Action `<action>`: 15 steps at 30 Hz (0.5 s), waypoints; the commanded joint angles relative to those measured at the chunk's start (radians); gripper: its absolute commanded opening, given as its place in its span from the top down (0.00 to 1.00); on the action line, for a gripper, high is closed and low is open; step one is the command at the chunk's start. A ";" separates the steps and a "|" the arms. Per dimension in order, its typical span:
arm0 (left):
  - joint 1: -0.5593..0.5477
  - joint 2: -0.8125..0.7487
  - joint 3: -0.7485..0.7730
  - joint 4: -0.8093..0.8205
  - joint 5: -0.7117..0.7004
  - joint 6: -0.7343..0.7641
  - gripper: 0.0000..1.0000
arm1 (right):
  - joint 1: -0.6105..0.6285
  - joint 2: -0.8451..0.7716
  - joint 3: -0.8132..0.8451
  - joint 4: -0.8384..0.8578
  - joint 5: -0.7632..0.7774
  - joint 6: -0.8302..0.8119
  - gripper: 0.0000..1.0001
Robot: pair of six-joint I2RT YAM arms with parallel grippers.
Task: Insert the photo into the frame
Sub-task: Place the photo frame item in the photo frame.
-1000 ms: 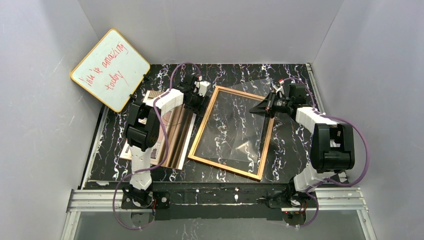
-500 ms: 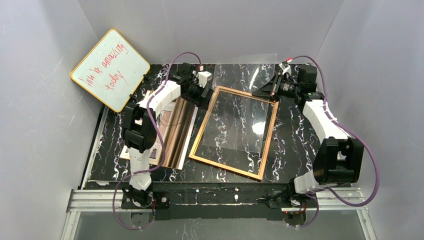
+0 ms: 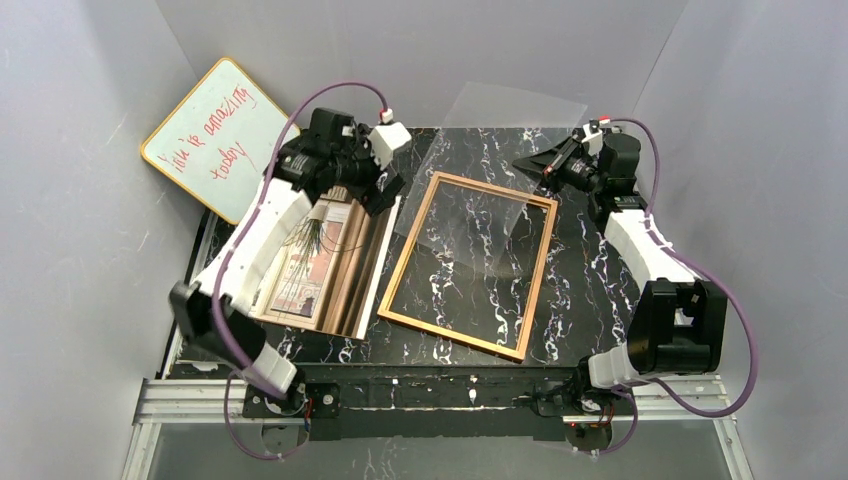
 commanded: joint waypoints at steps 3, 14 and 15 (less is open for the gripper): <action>-0.114 -0.180 -0.031 -0.019 -0.092 -0.037 0.02 | 0.051 -0.128 -0.025 0.387 0.255 0.132 0.99; -0.108 -0.209 -0.044 0.054 0.022 -0.377 0.02 | 0.044 -0.234 -0.177 0.794 0.153 0.124 0.99; -0.103 -0.223 -0.086 0.072 0.018 -0.422 0.02 | 0.044 -0.250 -0.197 0.818 0.172 0.118 0.99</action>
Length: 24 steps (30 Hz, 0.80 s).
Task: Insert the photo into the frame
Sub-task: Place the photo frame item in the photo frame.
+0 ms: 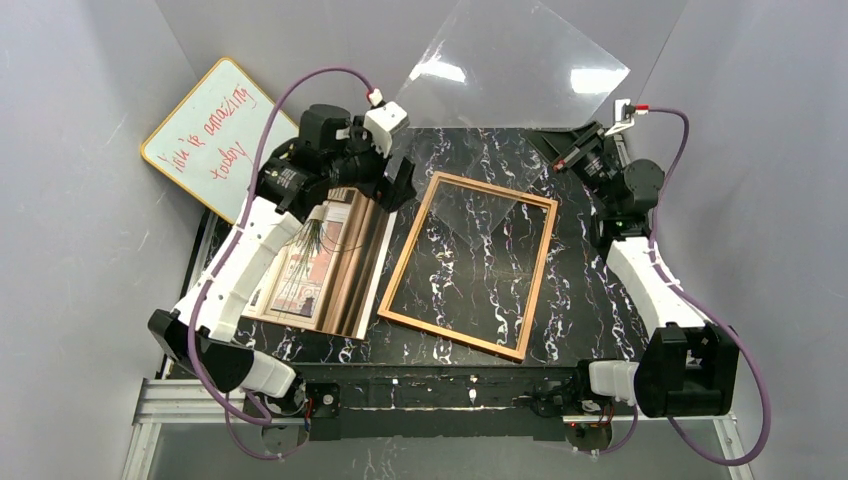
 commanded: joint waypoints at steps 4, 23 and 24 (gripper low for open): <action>0.077 -0.137 -0.277 0.160 0.149 -0.361 0.02 | -0.005 -0.091 -0.096 0.249 0.103 -0.012 0.99; 0.135 -0.146 -0.427 0.523 0.405 -0.865 0.03 | -0.008 -0.061 -0.126 0.510 0.176 0.174 0.99; 0.142 -0.151 -0.437 0.551 0.416 -0.892 0.04 | -0.008 -0.059 -0.128 0.518 0.180 0.180 0.99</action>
